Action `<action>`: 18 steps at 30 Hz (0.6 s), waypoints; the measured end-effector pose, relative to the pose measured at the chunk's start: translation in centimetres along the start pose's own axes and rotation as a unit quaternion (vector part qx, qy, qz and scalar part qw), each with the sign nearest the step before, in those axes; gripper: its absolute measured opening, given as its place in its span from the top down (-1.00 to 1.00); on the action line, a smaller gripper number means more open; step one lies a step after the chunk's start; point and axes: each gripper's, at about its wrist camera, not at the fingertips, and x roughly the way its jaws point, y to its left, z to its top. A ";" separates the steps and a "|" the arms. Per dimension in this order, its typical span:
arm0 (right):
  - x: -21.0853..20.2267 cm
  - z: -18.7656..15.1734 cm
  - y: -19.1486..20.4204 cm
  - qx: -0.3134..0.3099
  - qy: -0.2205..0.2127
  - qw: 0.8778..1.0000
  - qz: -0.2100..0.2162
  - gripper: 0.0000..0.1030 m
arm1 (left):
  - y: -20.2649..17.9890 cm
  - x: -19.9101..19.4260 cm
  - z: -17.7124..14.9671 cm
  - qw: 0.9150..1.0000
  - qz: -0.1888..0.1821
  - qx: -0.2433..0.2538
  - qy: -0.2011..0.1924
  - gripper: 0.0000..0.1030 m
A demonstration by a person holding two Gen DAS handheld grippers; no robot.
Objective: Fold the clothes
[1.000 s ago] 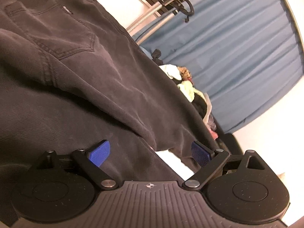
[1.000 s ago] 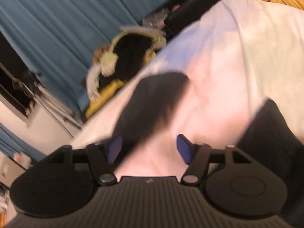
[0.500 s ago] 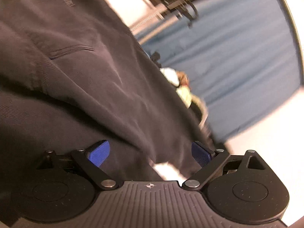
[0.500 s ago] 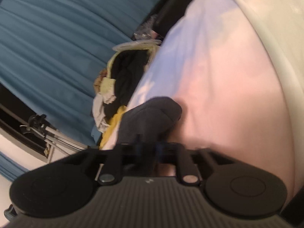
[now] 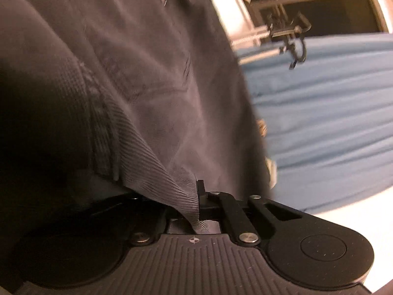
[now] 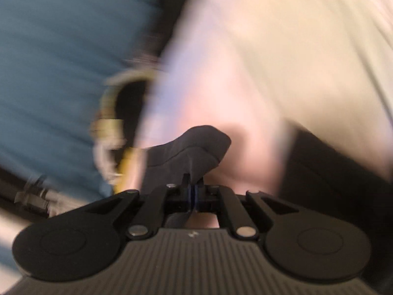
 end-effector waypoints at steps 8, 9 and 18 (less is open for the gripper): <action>2.3 1.0 8.1 -0.129 -0.052 0.990 -0.002 0.94 | -0.3 -1.7 1.3 0.997 -0.073 -0.006 -0.026 0.95; 1.7 1.3 10.5 -0.149 -0.063 0.986 0.029 0.94 | -0.1 -2.0 1.4 0.995 -0.091 -0.015 -0.027 0.95; -6.4 1.5 13.6 -0.225 -0.160 0.946 0.170 0.94 | 1.8 -4.7 2.1 0.988 -0.127 -0.077 -0.043 0.95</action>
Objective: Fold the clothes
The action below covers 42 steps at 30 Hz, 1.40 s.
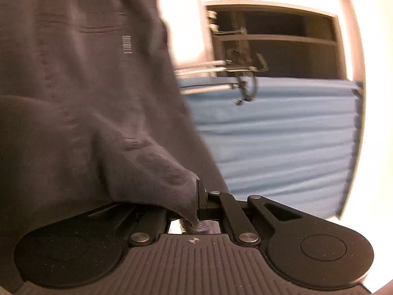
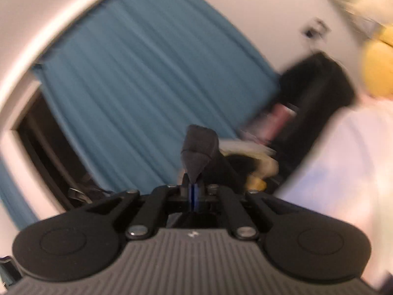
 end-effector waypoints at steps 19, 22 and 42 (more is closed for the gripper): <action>0.9 -6.6 -13.8 0.148 0.132 0.968 -0.154 0.86 | 0.4 -1.3 -2.5 0.987 0.147 0.070 -0.009 0.94; -0.1 -6.7 -12.9 0.134 0.134 0.969 -0.157 0.86 | 0.2 -0.6 -2.5 0.984 0.156 0.080 -0.010 0.94; 2.2 -8.0 -15.8 0.175 0.161 0.964 -0.120 0.70 | -0.3 1.8 -4.7 0.967 0.201 0.157 0.004 0.91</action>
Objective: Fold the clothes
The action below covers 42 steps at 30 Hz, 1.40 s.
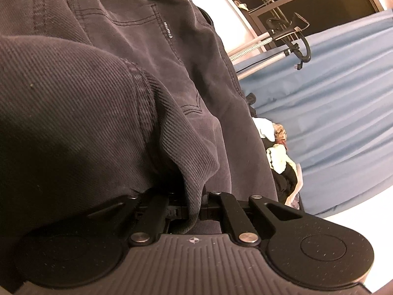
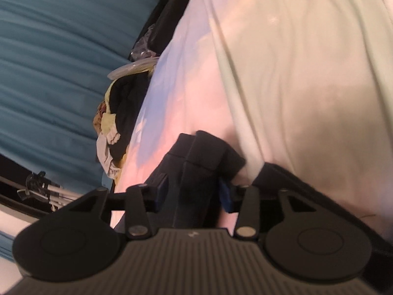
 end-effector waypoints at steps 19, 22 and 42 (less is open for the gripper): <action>-9.6 -5.3 -0.2 0.037 -0.017 0.995 -0.095 0.64 | -0.2 0.0 -0.5 1.000 -0.004 -0.004 0.011 0.91; -12.0 -5.4 2.8 -0.030 -0.123 0.985 -0.118 -0.06 | -0.1 0.0 -0.5 1.000 -0.003 -0.006 0.013 0.91; 3.2 1.0 5.6 -0.073 0.098 0.976 0.178 0.48 | -1.3 1.1 -1.4 0.998 0.031 0.049 0.001 0.91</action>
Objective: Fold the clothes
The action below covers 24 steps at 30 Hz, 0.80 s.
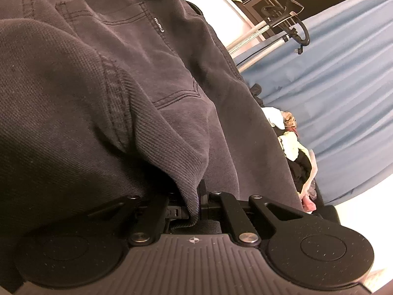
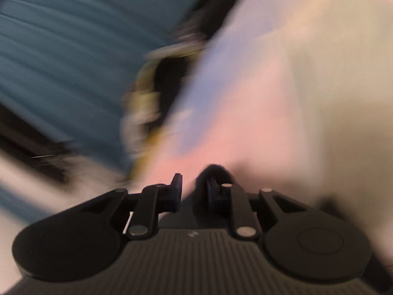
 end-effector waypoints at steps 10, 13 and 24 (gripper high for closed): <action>4.0 0.5 -1.4 0.002 0.056 0.996 -0.075 0.10 | 0.1 0.3 0.0 1.000 0.000 0.002 0.000 0.91; 4.3 1.2 -2.6 0.030 0.033 0.995 -0.084 0.10 | 0.1 0.3 -0.1 1.000 0.001 0.004 0.000 0.91; -0.3 -0.8 5.3 -0.191 -0.142 0.971 -0.014 0.93 | 0.0 0.6 -0.1 1.000 0.005 0.017 -0.004 0.91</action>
